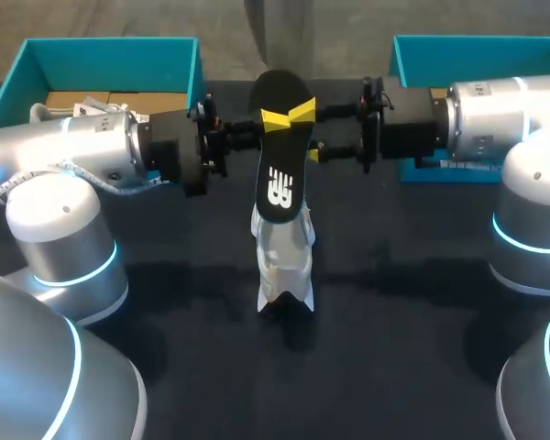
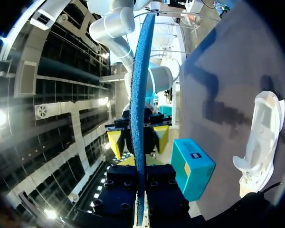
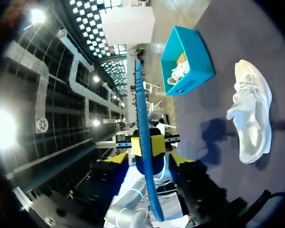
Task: Take the shoe out of the shoebox, open the shoe tongue, remove and reinsert the insole, then place the shoe into the shoebox
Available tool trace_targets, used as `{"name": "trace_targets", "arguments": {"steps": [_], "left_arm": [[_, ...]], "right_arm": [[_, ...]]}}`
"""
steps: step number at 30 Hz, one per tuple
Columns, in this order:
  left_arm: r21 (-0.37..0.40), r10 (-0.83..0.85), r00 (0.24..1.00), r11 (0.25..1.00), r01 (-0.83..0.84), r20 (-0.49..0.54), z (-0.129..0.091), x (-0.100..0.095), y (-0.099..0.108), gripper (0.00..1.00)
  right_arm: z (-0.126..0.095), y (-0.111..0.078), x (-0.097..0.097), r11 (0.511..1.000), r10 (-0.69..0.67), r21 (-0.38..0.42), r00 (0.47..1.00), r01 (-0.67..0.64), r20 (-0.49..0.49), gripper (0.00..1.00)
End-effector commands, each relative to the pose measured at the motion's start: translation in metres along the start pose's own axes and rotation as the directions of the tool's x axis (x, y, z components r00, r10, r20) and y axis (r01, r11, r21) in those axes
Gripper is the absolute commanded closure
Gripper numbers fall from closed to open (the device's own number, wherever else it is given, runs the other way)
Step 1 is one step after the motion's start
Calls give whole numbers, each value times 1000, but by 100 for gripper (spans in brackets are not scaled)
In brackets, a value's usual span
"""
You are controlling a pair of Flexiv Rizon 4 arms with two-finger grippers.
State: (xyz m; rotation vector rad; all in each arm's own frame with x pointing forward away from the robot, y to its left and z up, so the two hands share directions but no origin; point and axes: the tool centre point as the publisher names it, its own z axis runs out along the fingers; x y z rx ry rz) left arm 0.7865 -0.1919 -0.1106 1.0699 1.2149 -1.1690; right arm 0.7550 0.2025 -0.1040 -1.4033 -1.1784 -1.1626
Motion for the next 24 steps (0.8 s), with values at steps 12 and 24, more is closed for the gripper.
{"name": "trace_targets", "arguments": {"steps": [12, 24], "left_arm": [[-5, -3, 1000, 1000, 3, -13, -3, 3, 0, 100], [-5, -3, 1000, 1000, 3, -13, -3, 3, 0, 100]], "right_arm": [[-73, -7, -32, 993, -9, -117, 993, 23, 118, 0], [-94, -5, -44, 986, -19, -164, 989, 43, 144, 0]]}}
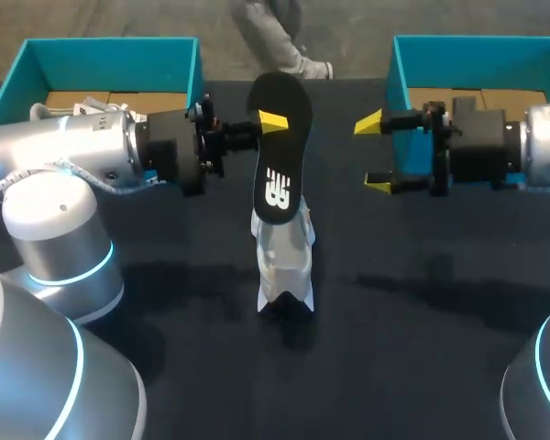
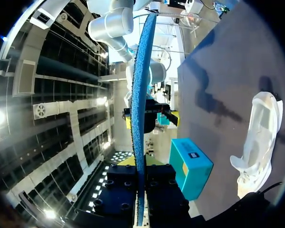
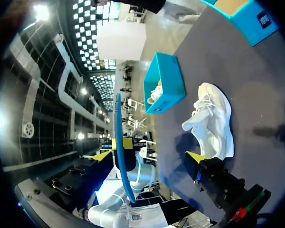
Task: Take the shoe out of the shoebox, open the shoe tongue, remove and reinsert the insole, then place the shoe into the shoebox
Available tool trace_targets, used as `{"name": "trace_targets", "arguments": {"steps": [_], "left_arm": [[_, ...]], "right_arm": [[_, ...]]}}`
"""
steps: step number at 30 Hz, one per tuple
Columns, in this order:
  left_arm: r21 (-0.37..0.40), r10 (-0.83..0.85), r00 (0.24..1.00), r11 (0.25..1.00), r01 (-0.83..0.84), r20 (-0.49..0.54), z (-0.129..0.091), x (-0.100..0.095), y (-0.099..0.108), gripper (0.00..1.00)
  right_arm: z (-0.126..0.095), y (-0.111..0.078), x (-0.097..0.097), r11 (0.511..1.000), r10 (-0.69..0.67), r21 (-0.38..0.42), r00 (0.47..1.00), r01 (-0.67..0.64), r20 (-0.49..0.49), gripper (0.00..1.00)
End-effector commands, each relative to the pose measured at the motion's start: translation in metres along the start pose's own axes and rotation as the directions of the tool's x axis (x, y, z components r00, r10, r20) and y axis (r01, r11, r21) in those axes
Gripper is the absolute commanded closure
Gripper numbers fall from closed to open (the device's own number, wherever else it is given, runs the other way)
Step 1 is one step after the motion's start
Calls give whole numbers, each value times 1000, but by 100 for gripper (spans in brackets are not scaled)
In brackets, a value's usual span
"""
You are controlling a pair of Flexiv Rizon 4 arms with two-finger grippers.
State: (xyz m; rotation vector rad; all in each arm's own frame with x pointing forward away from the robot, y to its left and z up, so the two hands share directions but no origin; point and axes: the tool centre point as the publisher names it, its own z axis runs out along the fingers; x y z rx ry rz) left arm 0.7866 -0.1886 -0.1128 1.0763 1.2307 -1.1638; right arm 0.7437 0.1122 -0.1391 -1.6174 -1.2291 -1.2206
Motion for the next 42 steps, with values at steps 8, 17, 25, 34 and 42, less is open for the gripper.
{"name": "trace_targets", "arguments": {"steps": [8, 17, 25, 34, 42], "left_arm": [[-2, 1, 1000, 1000, -1, 2, 0, 1, 0, 100], [-2, 1, 1000, 1000, -1, 2, 0, 1, 0, 100], [54, -182, 982, 981, 184, -48, -13, 2, -7, 100], [101, -396, 914, 909, 403, -85, -24, 8, -18, 100], [117, -523, 849, 840, 529, -82, -35, 17, -31, 100]], "right_arm": [[-9, -5, 0, 1000, 0, -4, 1000, 0, 2, 0], [-9, -5, 0, 1000, 0, -4, 1000, 0, 2, 0], [-14, -23, -11, 999, 27, -17, 999, -27, 16, 0], [-14, -41, -22, 996, 77, -41, 995, -75, 55, 0], [-5, -56, -35, 994, 107, -30, 990, -104, 87, 0]]}}
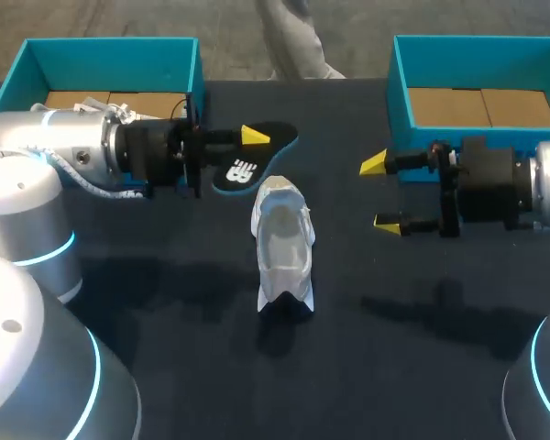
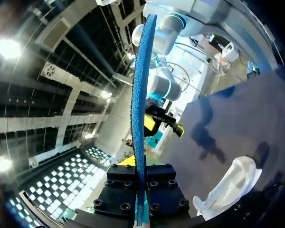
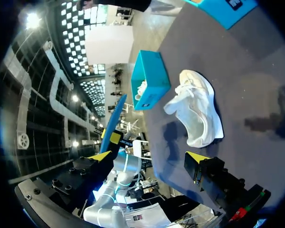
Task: Take the shoe out of the shoebox, open the shoe tongue, remove and reinsert the insole, then place the shoe into the shoebox
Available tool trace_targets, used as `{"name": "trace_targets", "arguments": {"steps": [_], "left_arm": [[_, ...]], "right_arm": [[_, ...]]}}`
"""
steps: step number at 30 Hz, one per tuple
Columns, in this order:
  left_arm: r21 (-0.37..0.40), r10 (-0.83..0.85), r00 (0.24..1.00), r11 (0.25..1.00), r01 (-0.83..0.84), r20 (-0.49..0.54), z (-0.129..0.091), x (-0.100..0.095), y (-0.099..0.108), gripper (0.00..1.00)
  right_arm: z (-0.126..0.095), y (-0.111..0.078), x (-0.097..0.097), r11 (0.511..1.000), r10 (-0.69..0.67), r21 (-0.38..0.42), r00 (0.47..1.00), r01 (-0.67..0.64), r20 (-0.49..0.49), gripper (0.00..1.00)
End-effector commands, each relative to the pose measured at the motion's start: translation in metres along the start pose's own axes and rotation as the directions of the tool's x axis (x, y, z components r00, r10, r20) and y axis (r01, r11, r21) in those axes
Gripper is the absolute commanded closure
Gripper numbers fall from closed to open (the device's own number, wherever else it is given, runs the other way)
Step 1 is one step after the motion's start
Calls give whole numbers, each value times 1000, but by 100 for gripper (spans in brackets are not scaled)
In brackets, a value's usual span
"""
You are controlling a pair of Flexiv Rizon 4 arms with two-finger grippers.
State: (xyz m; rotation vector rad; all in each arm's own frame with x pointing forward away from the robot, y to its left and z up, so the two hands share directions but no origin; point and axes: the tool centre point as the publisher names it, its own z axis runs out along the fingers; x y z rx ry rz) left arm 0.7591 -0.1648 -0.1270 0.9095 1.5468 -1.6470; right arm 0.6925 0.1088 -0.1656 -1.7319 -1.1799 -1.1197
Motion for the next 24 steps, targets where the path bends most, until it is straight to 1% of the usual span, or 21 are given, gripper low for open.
{"name": "trace_targets", "arguments": {"steps": [1, 5, 12, 17, 19, 24], "left_arm": [[8, -39, 999, 999, 39, 7, -7, 9, -7, 100], [49, -140, 990, 989, 138, 34, -11, 14, -14, 100], [107, -286, 957, 954, 280, 40, -18, 22, -32, 100], [136, -363, 932, 924, 357, 17, -20, 29, -41, 100], [167, -399, 917, 904, 393, 9, -20, 31, -44, 100], [169, -445, 896, 883, 439, -1, -21, 39, -47, 100]], "right_arm": [[6, -8, -7, 1000, 19, -8, 1000, -19, 9, 0], [13, -12, -17, 999, 35, 1, 999, -35, 31, 0], [17, -21, -28, 998, 56, -7, 997, -56, 60, 0], [21, -30, -38, 998, 70, -7, 995, -69, 75, 0], [23, -33, -41, 997, 76, -6, 994, -76, 73, 0], [29, -39, -48, 996, 85, -8, 994, -85, 67, 0]]}}
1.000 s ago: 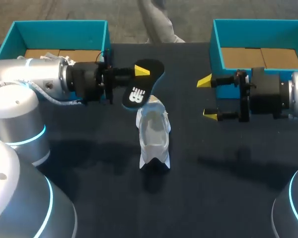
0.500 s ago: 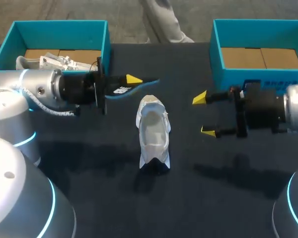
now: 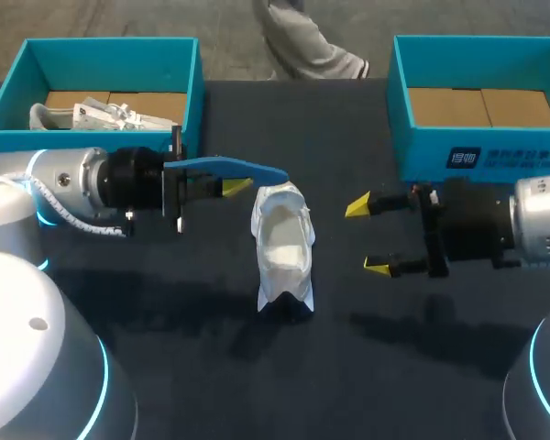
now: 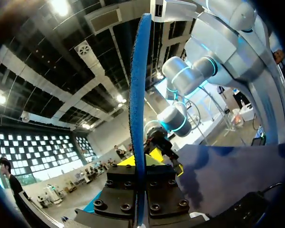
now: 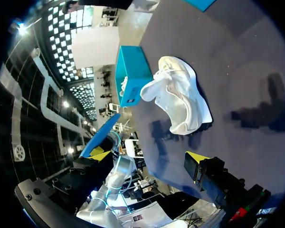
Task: Take the shoe out of the shoebox, open the shoe tongue, remove and reinsert the insole, then place the shoe into the shoebox
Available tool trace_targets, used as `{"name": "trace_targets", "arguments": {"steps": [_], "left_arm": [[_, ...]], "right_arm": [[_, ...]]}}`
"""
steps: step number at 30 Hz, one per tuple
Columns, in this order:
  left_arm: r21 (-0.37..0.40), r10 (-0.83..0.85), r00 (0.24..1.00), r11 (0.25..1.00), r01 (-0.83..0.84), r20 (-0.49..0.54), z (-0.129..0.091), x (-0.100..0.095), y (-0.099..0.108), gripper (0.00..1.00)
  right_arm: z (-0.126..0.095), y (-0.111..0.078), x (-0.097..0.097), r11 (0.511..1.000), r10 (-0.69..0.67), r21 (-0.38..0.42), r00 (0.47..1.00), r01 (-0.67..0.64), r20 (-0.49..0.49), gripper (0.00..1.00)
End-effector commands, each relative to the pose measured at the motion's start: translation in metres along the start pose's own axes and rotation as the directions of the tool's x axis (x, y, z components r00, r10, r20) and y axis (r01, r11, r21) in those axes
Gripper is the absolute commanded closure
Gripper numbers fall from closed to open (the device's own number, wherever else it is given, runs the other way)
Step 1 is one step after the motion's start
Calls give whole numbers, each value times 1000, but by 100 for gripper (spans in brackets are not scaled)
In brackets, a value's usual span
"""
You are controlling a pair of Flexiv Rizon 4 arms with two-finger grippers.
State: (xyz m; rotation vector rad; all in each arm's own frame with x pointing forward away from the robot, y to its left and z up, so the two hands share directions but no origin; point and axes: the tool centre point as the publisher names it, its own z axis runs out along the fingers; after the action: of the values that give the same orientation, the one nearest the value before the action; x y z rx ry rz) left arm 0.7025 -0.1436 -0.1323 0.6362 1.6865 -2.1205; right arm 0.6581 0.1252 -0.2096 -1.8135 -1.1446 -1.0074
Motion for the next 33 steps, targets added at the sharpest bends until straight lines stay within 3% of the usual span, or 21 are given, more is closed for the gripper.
{"name": "trace_targets", "arguments": {"steps": [1, 10, 20, 33], "left_arm": [[6, -30, 1000, 1000, 30, 1, -2, 7, 3, 100], [7, -94, 996, 996, 94, 7, -5, 28, 4, 100], [71, -148, 988, 987, 144, 45, -2, 51, 15, 100], [61, -147, 987, 988, 143, 70, -3, 65, 12, 100]], "right_arm": [[9, -6, -6, 1000, 4, -13, 1000, -4, -8, 0], [18, -11, -20, 1000, 21, -18, 1000, -21, -9, 0], [31, -9, -41, 999, 49, -16, 999, -49, 17, 0], [38, -12, -41, 998, 55, 0, 998, -55, 24, 0]]}}
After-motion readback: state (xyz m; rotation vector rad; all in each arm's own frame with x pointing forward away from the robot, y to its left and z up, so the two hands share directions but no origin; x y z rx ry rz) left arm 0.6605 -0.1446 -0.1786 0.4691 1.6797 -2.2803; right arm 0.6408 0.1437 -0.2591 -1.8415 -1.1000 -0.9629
